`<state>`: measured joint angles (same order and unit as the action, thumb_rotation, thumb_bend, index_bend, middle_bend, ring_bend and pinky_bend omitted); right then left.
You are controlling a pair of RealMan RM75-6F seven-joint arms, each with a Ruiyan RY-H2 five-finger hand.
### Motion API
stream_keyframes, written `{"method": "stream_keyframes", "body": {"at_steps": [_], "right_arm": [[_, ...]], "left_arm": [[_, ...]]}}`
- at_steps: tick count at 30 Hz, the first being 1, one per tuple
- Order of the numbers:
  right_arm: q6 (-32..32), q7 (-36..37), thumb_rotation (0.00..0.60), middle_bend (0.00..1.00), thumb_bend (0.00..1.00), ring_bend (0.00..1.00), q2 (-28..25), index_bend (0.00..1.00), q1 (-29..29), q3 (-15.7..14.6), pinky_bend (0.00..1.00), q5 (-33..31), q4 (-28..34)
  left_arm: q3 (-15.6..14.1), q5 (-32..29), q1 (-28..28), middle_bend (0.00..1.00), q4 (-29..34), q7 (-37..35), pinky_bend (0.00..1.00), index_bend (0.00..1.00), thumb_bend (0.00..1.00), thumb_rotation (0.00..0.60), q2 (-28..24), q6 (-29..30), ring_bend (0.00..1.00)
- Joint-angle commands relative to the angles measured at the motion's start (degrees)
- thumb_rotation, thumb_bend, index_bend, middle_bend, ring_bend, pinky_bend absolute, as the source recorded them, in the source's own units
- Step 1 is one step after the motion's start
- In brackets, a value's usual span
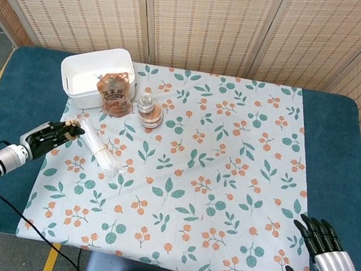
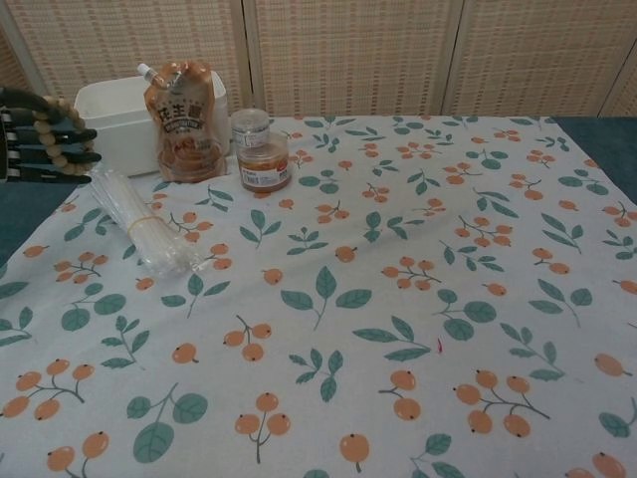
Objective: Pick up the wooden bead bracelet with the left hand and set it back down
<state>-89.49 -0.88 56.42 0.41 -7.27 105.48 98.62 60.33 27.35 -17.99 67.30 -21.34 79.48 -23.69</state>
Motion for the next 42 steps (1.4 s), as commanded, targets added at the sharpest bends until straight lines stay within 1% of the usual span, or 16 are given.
{"method": "stream_keyframes", "body": {"at_steps": [1,7,8,10,11,12,16,18,21,23,25,29,32,34,37,42], "right_arm": [[0.0,0.0,0.46,0.0,0.2,0.0,0.0,0.0,0.0,0.0,0.0,-0.1,0.0],[0.3,-0.1,0.459,0.0,0.2,0.0,0.1,0.0,-0.1,0.1,0.0,-0.2,0.0],[0.3,-0.2,0.46,0.0,0.2,0.0,0.1,0.0,-0.1,0.1,0.0,-0.2,0.0],[0.4,-0.2,0.46,0.0,0.2,0.0,0.1,0.0,-0.1,0.1,0.0,-0.3,0.0],[0.4,-0.2,0.459,0.0,0.2,0.0,0.1,0.0,-0.1,0.1,0.0,-0.3,0.0],[0.5,-0.3,0.46,0.0,0.2,0.0,0.2,0.0,-0.1,0.1,0.0,-0.4,0.0],[0.6,-0.3,0.459,0.0,0.2,0.0,0.1,0.0,-0.2,0.1,0.0,-0.4,0.0],[0.5,-0.3,0.459,0.0,0.2,0.0,0.1,0.0,-0.2,0.1,0.0,-0.5,0.1],[0.5,-0.2,0.459,0.0,0.2,0.0,0.1,0.0,-0.1,0.1,0.0,-0.4,0.1],[0.5,-0.2,0.459,0.0,0.2,0.0,0.1,0.0,-0.1,0.1,0.0,-0.4,0.1],[0.5,-0.2,0.459,0.0,0.2,0.0,0.1,0.0,-0.1,0.1,0.0,-0.4,0.1],[0.5,-0.2,0.46,0.0,0.2,0.0,0.0,0.0,-0.1,0.1,0.0,-0.4,0.1],[0.6,-0.3,0.459,0.0,0.2,0.0,0.1,0.0,-0.1,0.1,0.0,-0.4,0.1],[0.6,-0.3,0.459,0.0,0.2,0.0,0.1,0.0,-0.2,0.1,0.0,-0.4,0.1],[0.5,-0.3,0.46,0.0,0.2,0.0,0.1,0.0,-0.1,0.0,0.0,-0.3,0.1],[0.4,-0.3,0.46,0.0,0.2,0.0,0.0,0.0,-0.1,0.0,0.0,-0.3,0.1]], "left_arm": [[0.5,-0.3,0.0,0.3,-1.1,1.0,0.0,0.23,1.0,0.6,0.6,-1.4,0.07],[0.9,-1.5,-0.4,0.26,-2.8,1.7,0.0,0.14,0.99,0.6,1.3,-3.0,0.05],[0.9,-1.5,-0.5,0.25,-2.9,2.0,0.0,0.14,0.94,0.6,1.3,-3.0,0.05],[0.9,-1.5,-0.4,0.25,-2.9,2.6,0.0,0.15,0.79,0.6,1.4,-2.9,0.05],[0.9,-1.6,-0.3,0.26,-3.0,2.7,0.0,0.16,0.73,0.6,1.5,-2.9,0.05],[0.8,-1.7,-0.3,0.26,-3.1,2.8,0.0,0.18,0.69,0.6,1.6,-2.9,0.05],[0.4,-1.9,-0.4,0.27,-3.0,2.5,0.0,0.23,0.63,0.6,1.6,-2.3,0.05],[0.0,-1.9,-0.4,0.28,-2.7,2.4,0.0,0.28,0.59,0.6,1.5,-1.9,0.06],[-0.5,-1.7,-0.4,0.33,-2.2,2.2,0.0,0.37,0.5,0.6,1.3,-0.9,0.09],[-0.8,-1.6,-0.5,0.36,-1.9,2.0,0.0,0.42,0.47,0.593,1.1,-0.5,0.1],[-1.2,-1.5,-0.5,0.39,-1.7,1.8,0.0,0.46,0.46,0.568,1.0,-0.1,0.12],[-2.1,-1.6,-0.7,0.46,-1.1,0.3,0.0,0.53,0.46,0.44,0.7,2.1,0.16],[-2.9,-1.8,-0.9,0.47,-0.9,-1.1,0.0,0.55,0.46,0.36,0.3,2.6,0.17],[-3.1,-1.7,-1.1,0.48,-0.8,-1.5,0.0,0.56,0.46,0.342,0.1,2.8,0.17],[-3.4,-1.6,-1.3,0.48,-0.7,-2.0,0.0,0.56,0.46,0.336,-0.2,2.7,0.18],[-3.8,-1.6,-1.3,0.49,-0.5,-2.6,0.0,0.56,0.53,0.345,-0.5,2.5,0.18]]}}
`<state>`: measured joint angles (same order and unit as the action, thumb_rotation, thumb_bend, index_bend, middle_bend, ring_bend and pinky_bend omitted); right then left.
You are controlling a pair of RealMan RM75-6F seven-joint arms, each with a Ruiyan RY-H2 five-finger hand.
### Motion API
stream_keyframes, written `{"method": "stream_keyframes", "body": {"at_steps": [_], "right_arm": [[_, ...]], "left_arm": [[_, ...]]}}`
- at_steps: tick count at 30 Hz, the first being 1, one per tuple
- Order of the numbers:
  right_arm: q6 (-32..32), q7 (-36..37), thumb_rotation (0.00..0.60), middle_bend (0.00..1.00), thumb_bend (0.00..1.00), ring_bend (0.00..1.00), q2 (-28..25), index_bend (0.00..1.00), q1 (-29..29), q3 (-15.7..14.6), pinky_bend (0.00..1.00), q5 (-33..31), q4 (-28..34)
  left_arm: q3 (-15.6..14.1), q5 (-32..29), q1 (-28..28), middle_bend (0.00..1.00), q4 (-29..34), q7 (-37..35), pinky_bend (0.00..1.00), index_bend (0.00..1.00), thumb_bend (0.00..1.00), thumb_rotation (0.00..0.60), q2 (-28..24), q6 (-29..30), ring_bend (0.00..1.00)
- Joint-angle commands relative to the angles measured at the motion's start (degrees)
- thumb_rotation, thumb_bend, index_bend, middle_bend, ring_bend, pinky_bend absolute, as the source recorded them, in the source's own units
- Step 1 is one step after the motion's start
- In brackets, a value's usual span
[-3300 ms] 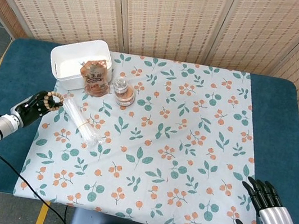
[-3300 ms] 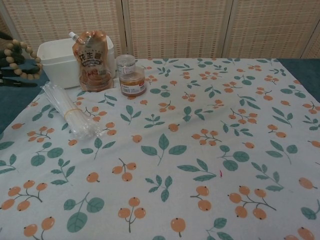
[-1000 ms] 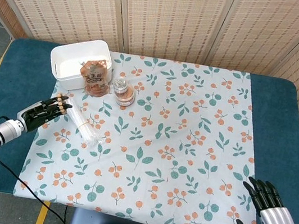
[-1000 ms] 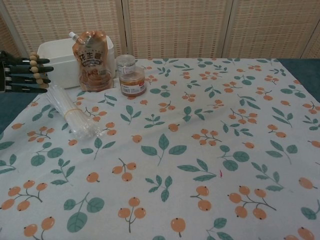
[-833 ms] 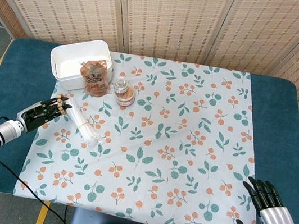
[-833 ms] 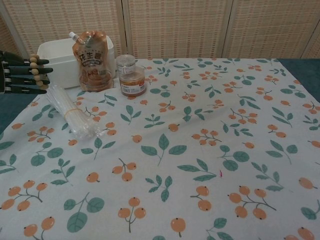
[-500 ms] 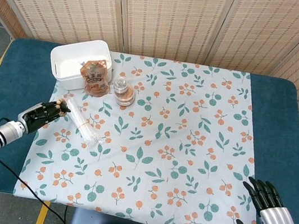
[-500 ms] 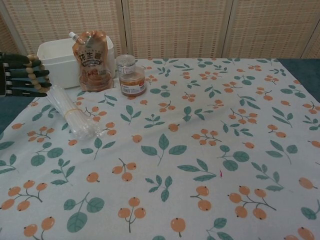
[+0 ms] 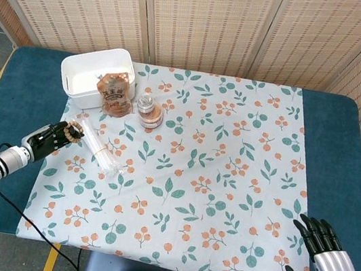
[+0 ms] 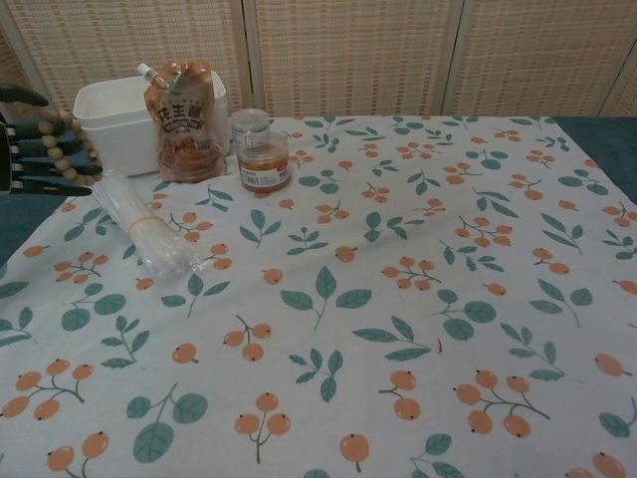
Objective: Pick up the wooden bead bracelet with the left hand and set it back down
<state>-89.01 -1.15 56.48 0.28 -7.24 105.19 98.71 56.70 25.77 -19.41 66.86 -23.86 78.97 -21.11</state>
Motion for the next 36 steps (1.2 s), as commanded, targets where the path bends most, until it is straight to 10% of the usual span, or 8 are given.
{"method": "stream_keyframes", "body": {"at_steps": [1,7,17,36], "right_arm": [[-0.1,0.0,0.46,0.0,0.2,0.0,0.0,0.0,0.0,0.0,0.0,0.0,0.0],[-0.4,0.3,0.46,0.0,0.2,0.0,-0.1,0.0,0.1,0.0,0.0,0.2,-0.1],[-0.7,0.4,0.46,0.0,0.2,0.0,-0.2,0.0,0.2,0.0,0.0,0.3,-0.1],[-1.4,0.8,0.46,0.0,0.2,0.0,-0.4,0.0,0.5,0.0,0.0,0.5,-0.2]], "left_arm": [[-0.1,-0.1,0.2,0.49,0.0,-0.2,0.0,0.56,0.55,0.348,0.0,-0.1,0.18],[0.1,-0.1,0.4,0.49,-0.2,0.2,0.0,0.56,0.72,0.36,0.2,-0.9,0.18],[0.4,0.7,0.4,0.49,-0.2,2.1,0.0,0.55,0.99,0.582,0.2,-2.3,0.18],[2.0,0.9,0.4,0.35,-2.2,8.7,0.0,0.3,0.99,0.6,1.3,-7.9,0.11]]}}
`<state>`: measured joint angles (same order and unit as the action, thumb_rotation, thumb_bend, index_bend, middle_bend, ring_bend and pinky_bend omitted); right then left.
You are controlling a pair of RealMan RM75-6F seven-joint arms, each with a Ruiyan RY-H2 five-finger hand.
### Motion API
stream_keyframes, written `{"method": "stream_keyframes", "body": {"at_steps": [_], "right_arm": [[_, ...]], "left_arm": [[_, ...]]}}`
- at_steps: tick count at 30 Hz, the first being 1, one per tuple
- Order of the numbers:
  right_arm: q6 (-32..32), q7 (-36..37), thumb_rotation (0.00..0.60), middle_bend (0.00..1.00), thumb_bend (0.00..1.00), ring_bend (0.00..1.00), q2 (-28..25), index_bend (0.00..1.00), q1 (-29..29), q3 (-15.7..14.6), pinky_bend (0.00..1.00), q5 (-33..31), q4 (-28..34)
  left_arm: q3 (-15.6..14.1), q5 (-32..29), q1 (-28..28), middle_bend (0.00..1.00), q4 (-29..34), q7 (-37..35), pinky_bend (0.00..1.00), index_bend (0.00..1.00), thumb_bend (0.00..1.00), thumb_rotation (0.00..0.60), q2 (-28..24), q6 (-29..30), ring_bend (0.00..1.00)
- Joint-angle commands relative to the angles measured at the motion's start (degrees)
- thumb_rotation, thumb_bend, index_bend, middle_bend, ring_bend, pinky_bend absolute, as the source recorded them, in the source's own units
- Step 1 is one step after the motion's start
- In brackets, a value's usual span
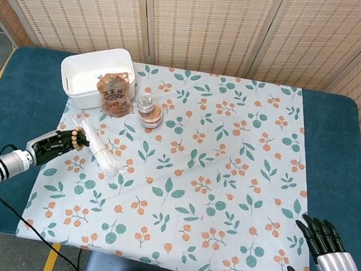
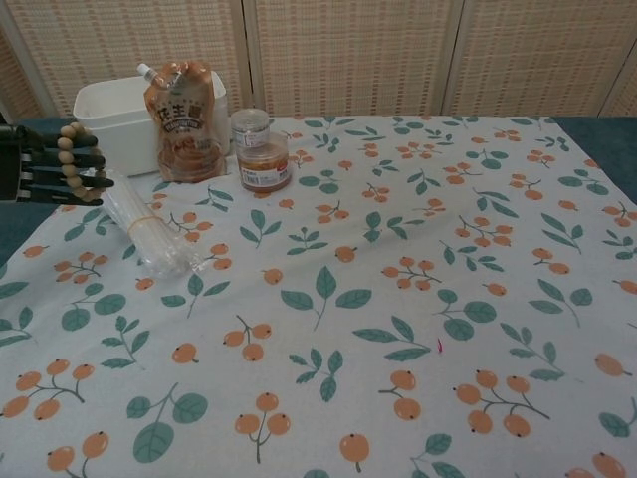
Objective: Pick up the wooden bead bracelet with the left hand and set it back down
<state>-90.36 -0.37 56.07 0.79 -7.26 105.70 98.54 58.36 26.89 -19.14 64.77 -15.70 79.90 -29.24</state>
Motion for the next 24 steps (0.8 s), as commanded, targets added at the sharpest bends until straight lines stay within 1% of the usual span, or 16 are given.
{"method": "stream_keyframes", "body": {"at_steps": [1,2,4,7,9,10,12,14,17,19,21,24], "right_arm": [[0.0,0.0,0.46,0.0,0.2,0.0,0.0,0.0,0.0,0.0,0.0,0.0,0.0],[0.0,0.0,0.46,0.0,0.2,0.0,0.0,0.0,0.0,0.0,0.0,0.0,0.0],[0.0,0.0,0.46,0.0,0.2,0.0,0.0,0.0,0.0,0.0,0.0,-0.1,0.0],[0.1,0.0,0.46,0.0,0.2,0.0,0.0,0.0,0.0,0.0,0.0,-0.1,0.0],[0.3,-0.1,0.461,0.0,0.2,0.0,0.0,0.0,0.0,0.0,0.0,-0.1,0.0],[0.3,-0.1,0.46,0.0,0.2,0.0,0.0,0.0,0.0,0.0,0.0,-0.2,0.0],[0.4,-0.2,0.46,0.0,0.2,0.0,0.1,0.0,-0.1,0.0,0.0,-0.2,0.0],[0.5,-0.2,0.459,0.0,0.2,0.0,0.1,0.0,-0.1,0.0,0.0,-0.2,0.0],[0.5,-0.3,0.46,0.0,0.2,0.0,0.1,0.0,-0.1,0.1,0.0,-0.3,0.0],[0.5,-0.3,0.46,0.0,0.2,0.0,0.1,0.0,-0.1,0.1,0.0,-0.3,0.0],[0.6,-0.4,0.46,0.0,0.2,0.0,0.2,0.0,-0.1,0.1,0.0,-0.3,0.0],[0.6,-0.4,0.459,0.0,0.2,0.0,0.2,0.0,-0.1,0.1,0.0,-0.3,0.0]], "left_arm": [[0.5,-0.4,0.4,0.33,-0.1,0.9,0.0,0.27,0.95,0.6,0.5,0.2,0.1],[0.8,-0.7,0.6,0.33,-0.2,1.3,0.0,0.25,0.89,0.6,0.8,0.0,0.09],[1.0,-0.8,0.8,0.32,-0.4,1.9,0.0,0.24,0.77,0.6,0.9,-0.4,0.09],[1.2,-1.4,0.9,0.33,-1.1,2.4,0.0,0.25,0.66,0.6,1.3,-1.3,0.09],[1.3,-1.9,0.9,0.34,-1.5,2.2,0.0,0.3,0.59,0.6,1.6,-1.3,0.09],[1.3,-2.1,0.9,0.35,-1.6,2.0,0.0,0.34,0.55,0.6,1.7,-1.1,0.09],[1.2,-2.3,0.9,0.41,-1.5,1.6,0.0,0.45,0.51,0.6,1.9,0.7,0.12],[1.0,-2.3,1.0,0.47,-1.0,1.1,0.0,0.55,0.49,0.6,2.0,2.4,0.15],[0.2,-2.5,0.8,0.51,-0.5,-0.7,0.0,0.6,0.49,0.594,1.5,3.2,0.17],[-0.3,-1.8,0.5,0.52,-0.4,-0.4,0.0,0.61,0.48,0.531,1.2,3.0,0.18],[-0.4,-1.7,0.5,0.53,-0.2,-0.2,0.0,0.61,0.49,0.389,1.3,2.7,0.18],[-0.4,-1.8,0.5,0.53,-0.5,-0.1,0.0,0.61,0.49,0.217,1.2,1.0,0.18]]}}
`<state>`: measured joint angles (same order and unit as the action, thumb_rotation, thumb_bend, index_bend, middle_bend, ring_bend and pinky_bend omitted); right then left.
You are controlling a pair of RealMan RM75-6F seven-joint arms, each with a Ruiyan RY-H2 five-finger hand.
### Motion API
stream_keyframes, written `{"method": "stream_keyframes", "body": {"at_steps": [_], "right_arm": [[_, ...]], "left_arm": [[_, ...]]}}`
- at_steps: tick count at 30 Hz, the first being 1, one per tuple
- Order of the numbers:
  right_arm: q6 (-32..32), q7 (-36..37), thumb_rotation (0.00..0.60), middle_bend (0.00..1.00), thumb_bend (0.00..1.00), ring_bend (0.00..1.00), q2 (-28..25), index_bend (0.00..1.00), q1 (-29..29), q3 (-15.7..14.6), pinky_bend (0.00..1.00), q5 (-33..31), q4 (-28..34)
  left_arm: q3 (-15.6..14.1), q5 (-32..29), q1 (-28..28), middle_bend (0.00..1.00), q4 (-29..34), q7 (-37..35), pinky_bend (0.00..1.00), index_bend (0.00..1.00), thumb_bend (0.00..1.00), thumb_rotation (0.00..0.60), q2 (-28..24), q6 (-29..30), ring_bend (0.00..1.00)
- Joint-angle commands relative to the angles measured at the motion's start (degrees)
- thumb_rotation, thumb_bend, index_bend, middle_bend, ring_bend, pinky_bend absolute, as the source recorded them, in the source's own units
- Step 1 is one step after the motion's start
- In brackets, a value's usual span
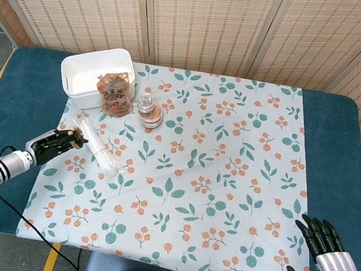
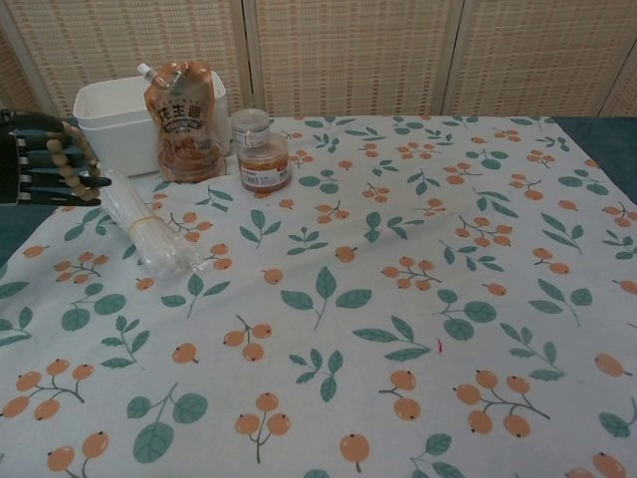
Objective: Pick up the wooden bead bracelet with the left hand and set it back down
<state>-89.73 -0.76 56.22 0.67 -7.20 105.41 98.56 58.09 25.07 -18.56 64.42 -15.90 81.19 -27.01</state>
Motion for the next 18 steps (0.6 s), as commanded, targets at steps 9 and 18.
{"method": "stream_keyframes", "body": {"at_steps": [9,18], "right_arm": [[-0.2,0.2,0.46,0.0,0.2,0.0,-0.1,0.0,0.0,0.1,0.0,0.0,-0.1],[0.0,0.1,0.459,0.0,0.2,0.0,0.0,0.0,0.0,0.1,0.0,0.0,0.0]], "left_arm": [[-0.2,-0.6,-0.4,0.53,-0.9,-0.2,0.0,0.61,0.67,0.121,0.1,-2.0,0.19],[0.1,-0.9,-0.4,0.53,-1.6,0.3,0.0,0.59,0.77,0.124,0.5,-2.4,0.19]]}}
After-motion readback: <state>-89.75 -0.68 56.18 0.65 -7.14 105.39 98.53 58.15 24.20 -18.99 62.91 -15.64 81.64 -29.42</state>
